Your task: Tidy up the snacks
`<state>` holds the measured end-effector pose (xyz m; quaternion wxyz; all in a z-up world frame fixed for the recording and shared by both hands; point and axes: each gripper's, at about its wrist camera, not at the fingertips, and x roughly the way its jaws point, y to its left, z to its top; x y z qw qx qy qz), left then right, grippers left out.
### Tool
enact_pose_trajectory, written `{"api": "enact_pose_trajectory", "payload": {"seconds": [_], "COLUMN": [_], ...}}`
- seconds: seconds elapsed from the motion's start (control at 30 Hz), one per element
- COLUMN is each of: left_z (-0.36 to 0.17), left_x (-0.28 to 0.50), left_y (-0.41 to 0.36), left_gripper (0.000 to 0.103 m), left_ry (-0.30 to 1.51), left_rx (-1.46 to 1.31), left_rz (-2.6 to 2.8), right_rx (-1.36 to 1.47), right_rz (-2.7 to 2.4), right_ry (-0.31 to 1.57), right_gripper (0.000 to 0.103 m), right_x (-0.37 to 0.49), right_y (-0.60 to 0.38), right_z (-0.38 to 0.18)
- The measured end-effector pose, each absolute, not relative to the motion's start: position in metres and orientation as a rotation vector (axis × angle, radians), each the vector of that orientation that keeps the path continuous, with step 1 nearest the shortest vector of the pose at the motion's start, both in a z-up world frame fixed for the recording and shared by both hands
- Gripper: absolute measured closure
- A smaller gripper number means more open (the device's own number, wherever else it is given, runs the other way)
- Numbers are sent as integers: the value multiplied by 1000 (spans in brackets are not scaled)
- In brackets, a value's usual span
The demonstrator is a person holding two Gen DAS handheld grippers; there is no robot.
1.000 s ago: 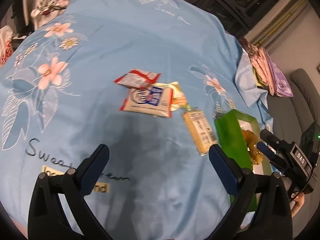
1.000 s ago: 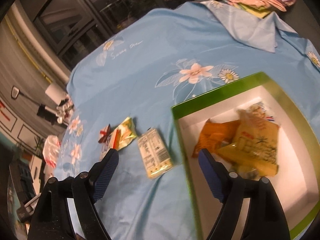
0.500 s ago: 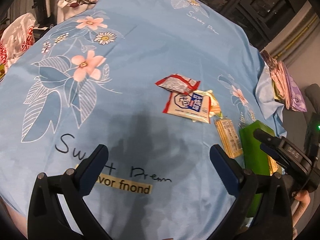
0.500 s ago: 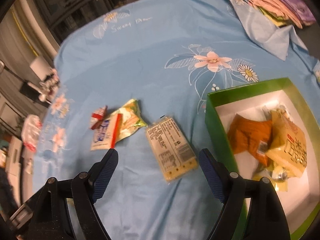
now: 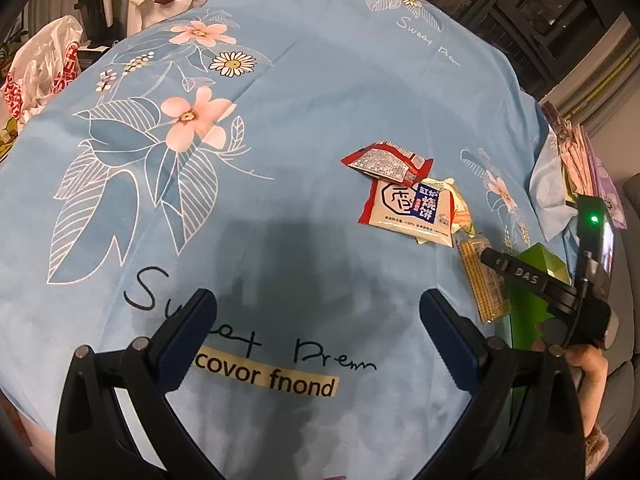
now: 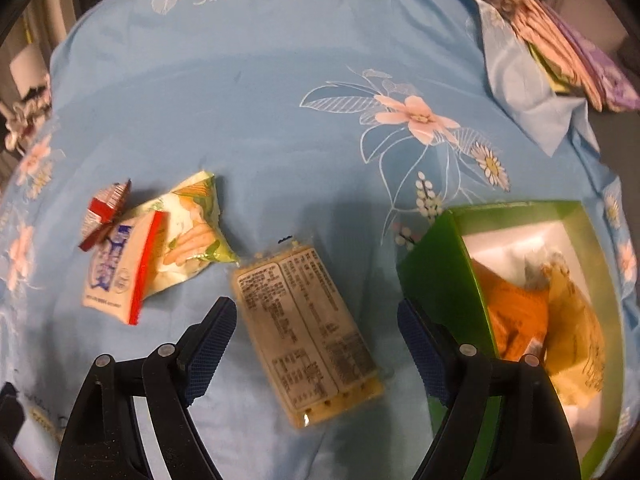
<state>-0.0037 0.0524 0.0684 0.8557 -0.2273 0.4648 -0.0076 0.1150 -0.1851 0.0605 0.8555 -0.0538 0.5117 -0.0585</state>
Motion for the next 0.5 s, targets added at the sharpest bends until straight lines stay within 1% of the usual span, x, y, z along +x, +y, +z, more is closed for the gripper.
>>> {"api": "enact_pose_trajectory", "payload": {"seconds": [0.13,0.23,0.37,0.5], "left_z": [66,64,62,61], "left_x": [-3,-3,-2,-1], "left_y": [52,52,53,53], "left_gripper": [1,1,1,1], "left_ry": [981,986,995,997], "left_rx": [-480,-481,-483,-487], "left_rz": [-19,-20,-19,-21], "right_rx": [-170,-140,-184,-128], "right_rz": [-114,-50,-76,-37], "right_ry": [1080,1117,1129,1135], "right_gripper": [20,20,20,20], "right_x": [118,119,124,128], "right_y": [-174,-168,-161,-170], "right_z": [55,47,34,31]}}
